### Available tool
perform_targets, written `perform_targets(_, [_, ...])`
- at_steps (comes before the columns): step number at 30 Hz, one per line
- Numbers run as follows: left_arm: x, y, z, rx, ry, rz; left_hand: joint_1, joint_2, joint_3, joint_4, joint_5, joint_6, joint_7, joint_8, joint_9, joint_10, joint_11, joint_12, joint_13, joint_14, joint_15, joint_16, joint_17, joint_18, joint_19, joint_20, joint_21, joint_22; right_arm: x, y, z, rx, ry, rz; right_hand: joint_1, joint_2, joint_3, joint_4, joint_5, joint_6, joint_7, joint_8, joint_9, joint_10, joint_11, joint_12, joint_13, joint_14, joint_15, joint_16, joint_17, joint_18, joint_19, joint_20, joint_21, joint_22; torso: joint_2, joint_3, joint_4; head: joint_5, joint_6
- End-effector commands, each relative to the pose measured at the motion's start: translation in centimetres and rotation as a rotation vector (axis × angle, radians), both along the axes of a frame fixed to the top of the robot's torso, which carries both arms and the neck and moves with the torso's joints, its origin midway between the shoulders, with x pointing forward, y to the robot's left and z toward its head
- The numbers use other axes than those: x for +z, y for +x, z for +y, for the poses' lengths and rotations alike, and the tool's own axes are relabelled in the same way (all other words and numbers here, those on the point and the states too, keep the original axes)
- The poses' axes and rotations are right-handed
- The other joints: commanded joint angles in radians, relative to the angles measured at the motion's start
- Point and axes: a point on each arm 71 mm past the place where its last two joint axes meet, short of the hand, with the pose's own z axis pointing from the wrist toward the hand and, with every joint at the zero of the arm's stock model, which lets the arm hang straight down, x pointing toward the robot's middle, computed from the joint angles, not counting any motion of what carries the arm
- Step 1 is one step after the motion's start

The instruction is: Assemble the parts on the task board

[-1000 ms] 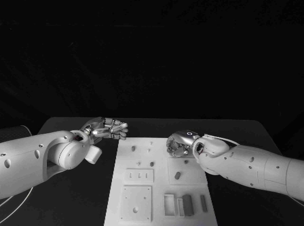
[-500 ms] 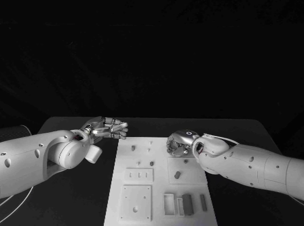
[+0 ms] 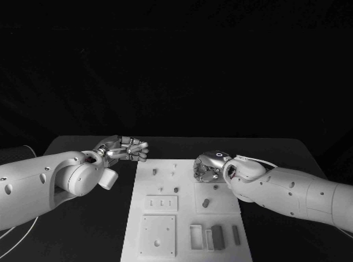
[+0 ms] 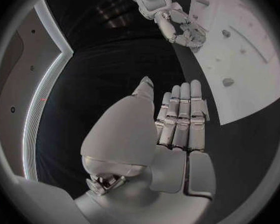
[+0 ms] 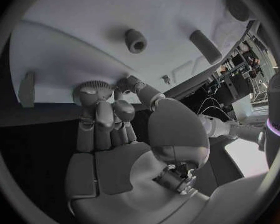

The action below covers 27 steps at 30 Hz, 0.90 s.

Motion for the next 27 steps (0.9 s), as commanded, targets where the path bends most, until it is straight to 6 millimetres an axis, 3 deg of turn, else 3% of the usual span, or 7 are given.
perform_targets(1, [0.2,0.0,-0.2,-0.006,-0.003,-0.009,0.009,0.001,0.000,0.000,0.002,-0.003,0.009,-0.005,-0.002,0.010,0.000,-0.005,-0.001,0.002,0.006,-0.004,0.001,0.011,-0.001,0.005,-0.007,-0.001,-0.1,-0.2,0.3,0.025,-0.008,-0.004,-0.003,0.013,-0.001,-0.004,-0.002,0.014,-0.002,0.009,0.008,0.001,-0.011,0.006,0.000,0.005,-0.012,0.004,0.000,0.036,-0.001,-0.004,0.002,0.019,0.000,0.0005,-0.0001,0.000,0.000])
perform_targets(9, [0.2,0.0,-0.2,-0.005,-0.003,-0.009,0.010,0.001,0.000,0.000,0.002,-0.002,0.009,-0.005,-0.002,0.010,0.000,-0.005,-0.001,0.002,0.006,-0.004,0.001,0.011,-0.001,0.005,-0.007,-0.001,0.2,-0.4,0.6,0.027,0.009,-0.025,-0.011,0.026,-0.001,-0.002,-0.003,0.035,-0.011,0.020,0.021,0.001,-0.020,0.006,0.001,0.007,-0.019,0.006,0.003,0.036,-0.001,-0.004,0.003,0.019,0.000,0.0004,0.0003,0.001,0.000])
perform_targets(27, [0.2,0.0,-0.2,-0.002,-0.002,-0.010,0.012,0.000,0.000,0.000,0.002,-0.002,0.009,-0.005,-0.001,0.011,0.000,-0.006,-0.001,0.002,0.006,-0.005,0.002,0.011,-0.001,0.005,-0.007,-0.001,1.7,-0.4,1.4,0.011,0.050,-0.076,-0.015,0.024,0.000,-0.002,0.000,0.052,-0.019,0.029,0.033,0.002,-0.028,0.004,0.001,0.012,-0.025,0.008,0.006,0.036,0.000,-0.005,0.004,0.019,-0.001,-0.0004,-0.0001,-0.001,0.002])
